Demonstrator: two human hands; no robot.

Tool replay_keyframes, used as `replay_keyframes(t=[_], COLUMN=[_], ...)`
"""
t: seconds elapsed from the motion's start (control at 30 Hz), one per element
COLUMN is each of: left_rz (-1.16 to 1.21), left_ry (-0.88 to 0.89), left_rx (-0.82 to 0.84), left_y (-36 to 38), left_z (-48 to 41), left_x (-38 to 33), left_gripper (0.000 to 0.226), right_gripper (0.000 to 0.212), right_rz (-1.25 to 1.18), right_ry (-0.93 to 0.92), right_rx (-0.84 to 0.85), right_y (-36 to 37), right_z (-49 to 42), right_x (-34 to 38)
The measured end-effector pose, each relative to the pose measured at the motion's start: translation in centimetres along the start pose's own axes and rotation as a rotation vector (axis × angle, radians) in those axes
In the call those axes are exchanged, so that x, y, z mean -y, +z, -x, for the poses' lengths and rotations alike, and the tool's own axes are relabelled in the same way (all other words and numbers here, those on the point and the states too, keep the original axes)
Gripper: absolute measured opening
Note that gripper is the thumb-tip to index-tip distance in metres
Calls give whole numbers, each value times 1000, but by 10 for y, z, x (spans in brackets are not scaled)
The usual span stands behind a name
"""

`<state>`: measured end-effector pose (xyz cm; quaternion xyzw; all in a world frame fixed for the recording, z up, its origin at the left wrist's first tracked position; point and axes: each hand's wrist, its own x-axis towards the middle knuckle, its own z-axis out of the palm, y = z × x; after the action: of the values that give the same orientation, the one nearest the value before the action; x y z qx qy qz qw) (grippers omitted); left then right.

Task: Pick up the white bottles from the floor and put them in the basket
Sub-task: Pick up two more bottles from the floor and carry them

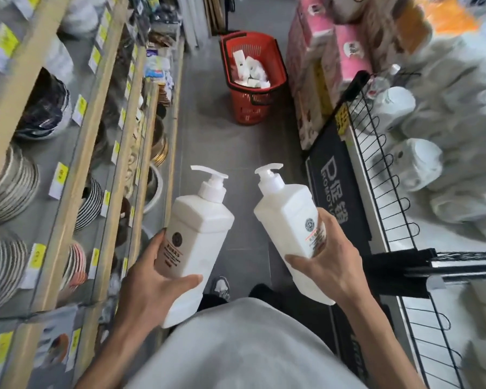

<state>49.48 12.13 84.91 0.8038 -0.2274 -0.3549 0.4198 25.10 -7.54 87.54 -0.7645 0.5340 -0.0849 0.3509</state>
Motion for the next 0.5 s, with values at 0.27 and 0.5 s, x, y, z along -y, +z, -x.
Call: replay_keyframes(t=[0.27,0.5], left_rz=[-25,29], left_ry=[-41,1], left_rx=[10,-52], left_y=[-7,18], left_z=[-97,-195], left_x=[-40,-105], left_gripper=[97,92], right_gripper=[92,91], right_rz=[-57,-84], right_ry=[31,-39], right_rx=[7,70], right_y=[2,-10], right_z=[-87,-201], right_x=[23,37])
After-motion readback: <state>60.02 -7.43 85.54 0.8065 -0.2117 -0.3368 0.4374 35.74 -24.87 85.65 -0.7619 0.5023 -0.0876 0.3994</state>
